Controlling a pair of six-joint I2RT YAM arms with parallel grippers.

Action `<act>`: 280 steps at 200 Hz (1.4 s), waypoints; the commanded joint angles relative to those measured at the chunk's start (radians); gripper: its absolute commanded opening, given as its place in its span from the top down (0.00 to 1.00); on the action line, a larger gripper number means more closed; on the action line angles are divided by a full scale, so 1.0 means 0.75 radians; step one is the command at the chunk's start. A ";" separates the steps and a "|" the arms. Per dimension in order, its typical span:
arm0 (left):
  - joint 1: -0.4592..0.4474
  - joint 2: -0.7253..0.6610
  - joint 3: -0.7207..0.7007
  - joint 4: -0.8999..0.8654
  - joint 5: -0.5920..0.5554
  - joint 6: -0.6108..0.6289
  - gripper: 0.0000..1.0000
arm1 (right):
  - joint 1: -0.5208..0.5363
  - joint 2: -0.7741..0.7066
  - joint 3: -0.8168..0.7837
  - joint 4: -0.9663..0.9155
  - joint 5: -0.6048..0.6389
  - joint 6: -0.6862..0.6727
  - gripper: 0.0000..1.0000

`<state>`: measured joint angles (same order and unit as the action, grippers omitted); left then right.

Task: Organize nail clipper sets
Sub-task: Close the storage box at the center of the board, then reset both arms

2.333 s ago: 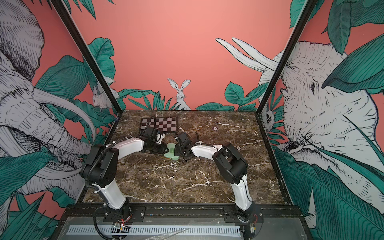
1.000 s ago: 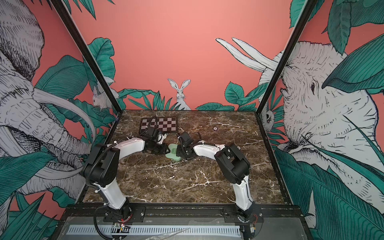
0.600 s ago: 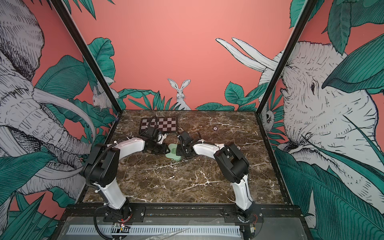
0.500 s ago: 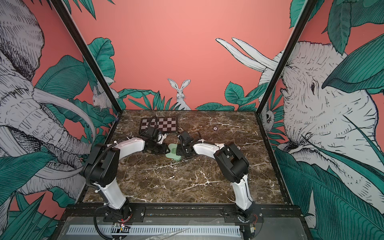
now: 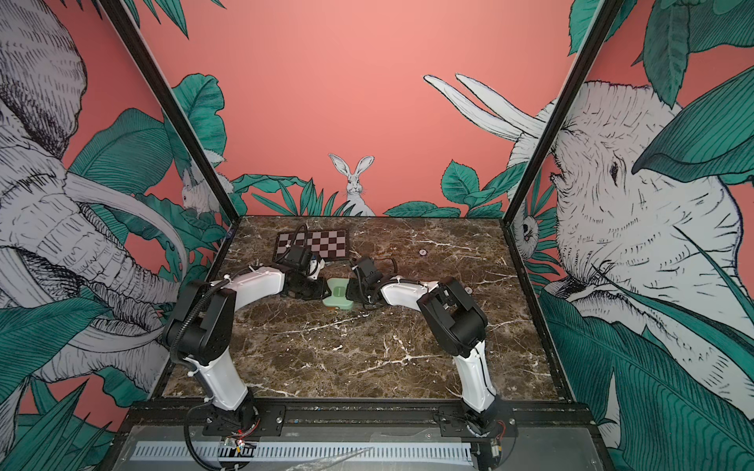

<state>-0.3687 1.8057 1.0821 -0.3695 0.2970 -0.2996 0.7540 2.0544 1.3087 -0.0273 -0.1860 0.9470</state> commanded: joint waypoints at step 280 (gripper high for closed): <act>0.098 -0.913 -0.805 0.994 -1.036 0.559 0.01 | -0.621 -1.247 -1.121 0.504 1.014 -1.222 0.00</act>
<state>-0.3584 1.0718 0.6304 0.0937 -0.4114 0.0441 0.3660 1.0519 0.5526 0.1917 0.5919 0.0460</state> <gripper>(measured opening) 0.992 0.995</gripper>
